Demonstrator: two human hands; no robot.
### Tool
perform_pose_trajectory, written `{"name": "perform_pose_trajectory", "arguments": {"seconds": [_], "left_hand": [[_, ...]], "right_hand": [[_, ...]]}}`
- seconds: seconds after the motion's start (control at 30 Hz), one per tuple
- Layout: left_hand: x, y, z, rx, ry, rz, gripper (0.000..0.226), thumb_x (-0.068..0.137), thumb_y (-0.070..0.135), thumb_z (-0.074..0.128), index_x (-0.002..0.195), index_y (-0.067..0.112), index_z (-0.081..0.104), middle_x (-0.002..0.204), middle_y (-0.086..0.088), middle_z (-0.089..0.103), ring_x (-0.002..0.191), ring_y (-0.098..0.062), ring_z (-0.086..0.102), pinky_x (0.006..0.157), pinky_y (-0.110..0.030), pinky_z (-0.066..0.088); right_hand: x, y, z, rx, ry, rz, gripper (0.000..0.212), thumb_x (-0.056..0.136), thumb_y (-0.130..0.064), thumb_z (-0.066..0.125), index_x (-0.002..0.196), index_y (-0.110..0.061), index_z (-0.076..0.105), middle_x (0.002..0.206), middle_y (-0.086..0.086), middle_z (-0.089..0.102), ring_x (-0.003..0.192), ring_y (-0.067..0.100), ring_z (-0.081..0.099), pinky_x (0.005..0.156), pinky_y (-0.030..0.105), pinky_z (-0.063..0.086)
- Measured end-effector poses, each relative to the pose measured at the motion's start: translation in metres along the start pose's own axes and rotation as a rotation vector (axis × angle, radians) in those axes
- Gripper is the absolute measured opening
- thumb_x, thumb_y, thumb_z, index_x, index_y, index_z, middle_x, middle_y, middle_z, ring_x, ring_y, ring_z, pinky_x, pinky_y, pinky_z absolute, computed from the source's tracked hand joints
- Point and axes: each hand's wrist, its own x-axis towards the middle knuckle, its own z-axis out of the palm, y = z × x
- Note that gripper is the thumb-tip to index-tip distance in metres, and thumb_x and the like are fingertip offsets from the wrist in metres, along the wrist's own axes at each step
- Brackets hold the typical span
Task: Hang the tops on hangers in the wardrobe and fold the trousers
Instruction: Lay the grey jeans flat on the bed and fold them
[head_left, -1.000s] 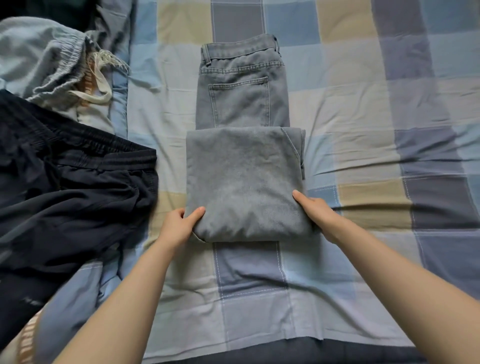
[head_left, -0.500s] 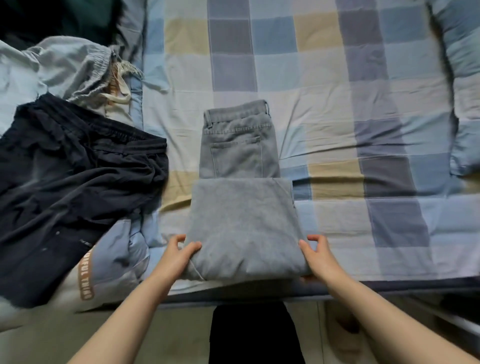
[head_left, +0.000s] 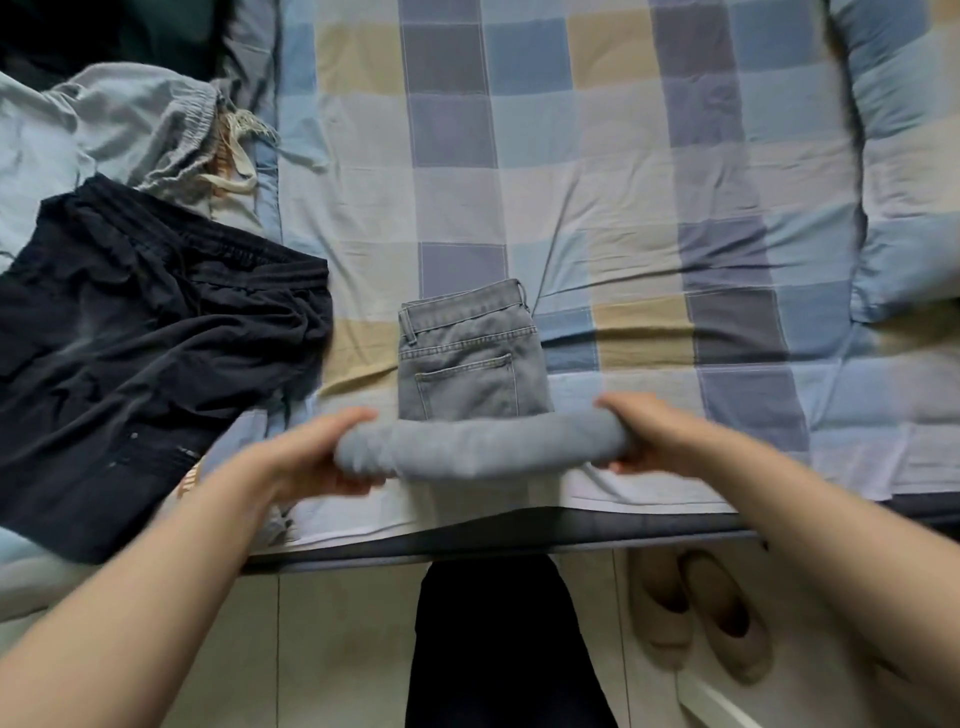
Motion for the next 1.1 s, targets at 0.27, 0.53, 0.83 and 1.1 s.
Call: {"name": "perform_pose_trajectory", "arguments": {"seconds": [0.27,0.53,0.83,1.1], "left_hand": [[0.107,0.111,-0.042,0.158,0.343,0.199,0.055,0.089,0.071,0.039,0.112,0.022,0.053,0.086,-0.007,0.062,0.067,-0.02,0.053,0.064,-0.029,0.045],[0.178,0.031,0.008,0.293,0.397,0.299,0.049,0.089,0.03,0.067,0.131,0.01,0.052,0.126,-0.008,0.061,0.11,-0.025,0.059,0.09,-0.034,0.048],[0.181,-0.001,-0.007,-0.031,0.448,0.319,0.028,0.1,0.036,0.05,0.086,0.015,0.065,0.088,-0.003,0.063,0.081,-0.018,0.056,0.078,-0.035,0.046],[0.207,0.031,-0.009,-0.056,0.429,0.317,0.059,0.087,0.046,0.067,0.131,0.01,0.053,0.125,-0.004,0.063,0.109,-0.022,0.063,0.096,-0.039,0.05]], "right_hand": [[0.098,-0.131,-0.017,0.225,0.207,-0.349,0.05,0.096,-0.06,0.026,0.119,-0.019,0.042,0.109,0.016,0.066,0.093,0.026,0.064,0.068,0.034,0.05],[0.16,-0.036,0.039,-0.309,0.061,-0.11,0.076,0.09,-0.063,0.043,0.147,-0.016,0.026,0.146,0.005,0.037,0.132,0.032,0.039,0.093,0.041,0.038],[0.187,-0.012,0.064,-0.196,0.296,-0.183,0.053,0.101,-0.037,0.036,0.133,0.005,0.03,0.142,0.022,0.041,0.129,0.036,0.042,0.105,0.038,0.033],[0.202,-0.026,0.048,0.015,0.174,-0.143,0.077,0.086,-0.063,0.051,0.138,-0.008,0.036,0.128,0.003,0.053,0.108,0.021,0.054,0.093,0.033,0.043]]}}
